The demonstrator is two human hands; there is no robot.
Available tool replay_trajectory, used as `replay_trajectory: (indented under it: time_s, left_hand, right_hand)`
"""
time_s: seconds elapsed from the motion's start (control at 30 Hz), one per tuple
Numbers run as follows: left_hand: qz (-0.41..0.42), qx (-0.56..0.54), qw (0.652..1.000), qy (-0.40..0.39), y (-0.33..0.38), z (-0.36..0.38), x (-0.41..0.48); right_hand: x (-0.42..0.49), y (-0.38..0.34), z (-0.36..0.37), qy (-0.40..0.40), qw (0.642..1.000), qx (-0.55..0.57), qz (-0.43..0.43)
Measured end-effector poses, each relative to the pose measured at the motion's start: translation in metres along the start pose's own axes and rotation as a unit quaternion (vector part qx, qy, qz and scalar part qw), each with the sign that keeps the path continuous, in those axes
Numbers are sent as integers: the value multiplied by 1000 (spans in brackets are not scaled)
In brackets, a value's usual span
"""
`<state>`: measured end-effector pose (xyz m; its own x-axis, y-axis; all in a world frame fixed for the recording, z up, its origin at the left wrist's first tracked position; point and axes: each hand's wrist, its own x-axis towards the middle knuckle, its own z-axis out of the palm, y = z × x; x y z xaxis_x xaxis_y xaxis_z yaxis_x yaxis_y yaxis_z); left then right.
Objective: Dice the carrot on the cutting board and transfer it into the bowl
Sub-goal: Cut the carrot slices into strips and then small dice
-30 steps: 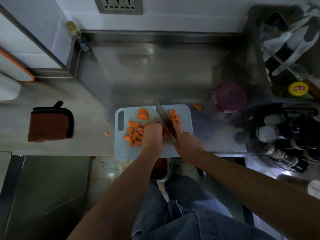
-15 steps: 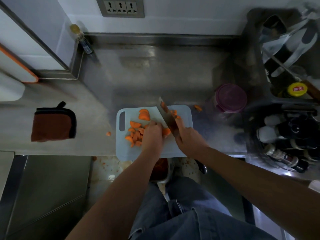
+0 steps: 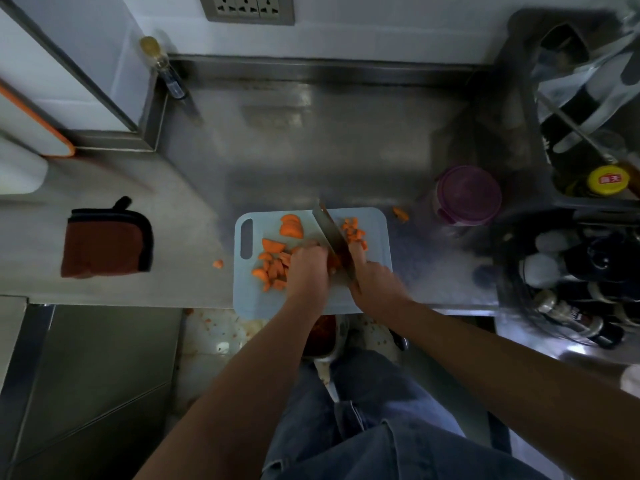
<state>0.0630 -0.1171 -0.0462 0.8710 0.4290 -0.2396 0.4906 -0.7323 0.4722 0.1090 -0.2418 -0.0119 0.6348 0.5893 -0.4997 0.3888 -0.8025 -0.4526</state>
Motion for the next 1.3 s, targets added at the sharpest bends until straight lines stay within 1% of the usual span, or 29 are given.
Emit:
replay_trajectory:
  time_s: [0.17,0.33,0.43,0.7,0.83,1.03,1.2,1.3]
  left_hand:
    - [0,24,1000,-2,2,-2,1]
    - [2,19,1000,2,0,-3,-1]
    - [-1,19,1000,7,1,-3,-2]
    - [-22,-26,999,12,-1,1,-2]
    - [-26,-17,1000,1,-2,2,-2]
    - [-6,14,1000,-9,-4,1,-1]
    - [7,17,1000,4,-8,-1,-2]
    - [-4,22,1000,3,-7,-1,-2]
  right_hand:
    - [5,0,-4,22,1000,17,-2]
    - [3,0,-10,60,998,12,-10]
    - [1,-2,-15,47,999,-6,-16]
    - [-4,-3,-7,3,999,-29,-14]
    - [-2,-4,-2,-8,999,-52,0]
    - [4,-3,1,22,1000,-12,14]
    - [5,-4,-8,56,998,18,-13]
    - [1,-4,-13,45,999,4,-20]
